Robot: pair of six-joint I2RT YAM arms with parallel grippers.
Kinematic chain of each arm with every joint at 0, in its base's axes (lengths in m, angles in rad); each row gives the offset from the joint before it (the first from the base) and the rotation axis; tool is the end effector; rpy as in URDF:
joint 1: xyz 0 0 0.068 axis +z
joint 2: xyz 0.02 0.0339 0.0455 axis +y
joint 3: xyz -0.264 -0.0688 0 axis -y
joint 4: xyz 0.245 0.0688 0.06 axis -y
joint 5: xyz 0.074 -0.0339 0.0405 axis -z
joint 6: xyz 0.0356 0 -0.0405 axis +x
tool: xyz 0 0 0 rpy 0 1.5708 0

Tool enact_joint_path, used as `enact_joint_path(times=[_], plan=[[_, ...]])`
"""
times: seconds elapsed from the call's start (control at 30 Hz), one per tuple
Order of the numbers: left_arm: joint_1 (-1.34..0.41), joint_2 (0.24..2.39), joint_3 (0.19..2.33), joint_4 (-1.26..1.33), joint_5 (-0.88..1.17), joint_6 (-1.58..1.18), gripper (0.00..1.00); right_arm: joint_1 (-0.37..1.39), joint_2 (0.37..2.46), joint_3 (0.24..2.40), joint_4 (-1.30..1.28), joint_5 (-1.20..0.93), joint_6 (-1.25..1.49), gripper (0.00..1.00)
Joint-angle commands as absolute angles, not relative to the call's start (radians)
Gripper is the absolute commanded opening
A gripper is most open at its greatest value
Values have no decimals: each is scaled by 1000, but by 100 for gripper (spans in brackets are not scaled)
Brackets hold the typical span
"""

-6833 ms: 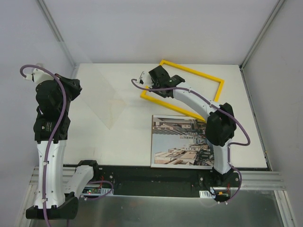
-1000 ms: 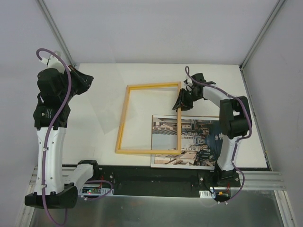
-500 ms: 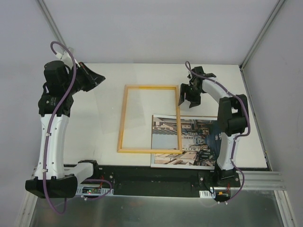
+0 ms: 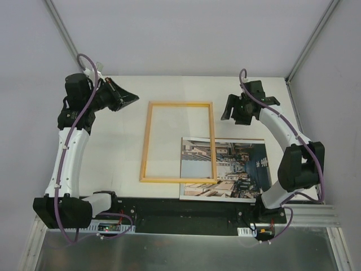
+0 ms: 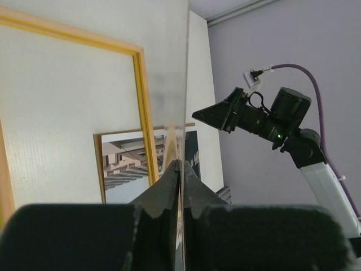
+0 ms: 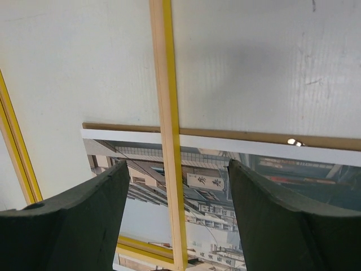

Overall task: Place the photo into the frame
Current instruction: Place the glass panel in the frame body.

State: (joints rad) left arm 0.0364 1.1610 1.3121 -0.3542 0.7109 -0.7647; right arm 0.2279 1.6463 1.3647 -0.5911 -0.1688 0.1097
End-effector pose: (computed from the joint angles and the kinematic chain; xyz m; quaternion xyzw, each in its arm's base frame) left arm 0.2476 -0.0142 0.4315 -0.0809 0.7549 -0.4630 0.4574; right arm 0.3513 0.0876 0.2827 -0.0841 0.9330 0.1353 0.3226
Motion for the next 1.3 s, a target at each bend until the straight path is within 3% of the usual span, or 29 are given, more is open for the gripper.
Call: enact_joint_path(times=[0.0, 0.2, 0.57, 1.27], plan=[[38, 1186, 1230, -220, 836, -836, 0, 213, 1528, 1258, -486, -156, 167, 73], [38, 1239, 1086, -62, 937, -890, 0, 212, 1450, 1125, -385, -175, 196, 72], [26, 1377, 890, 286, 1002, -1038, 0, 218, 1511, 1052, -293, -210, 203, 65], [-54, 1592, 805, 592, 1008, -1157, 0, 279, 1612, 1077, -279, -155, 198, 51]])
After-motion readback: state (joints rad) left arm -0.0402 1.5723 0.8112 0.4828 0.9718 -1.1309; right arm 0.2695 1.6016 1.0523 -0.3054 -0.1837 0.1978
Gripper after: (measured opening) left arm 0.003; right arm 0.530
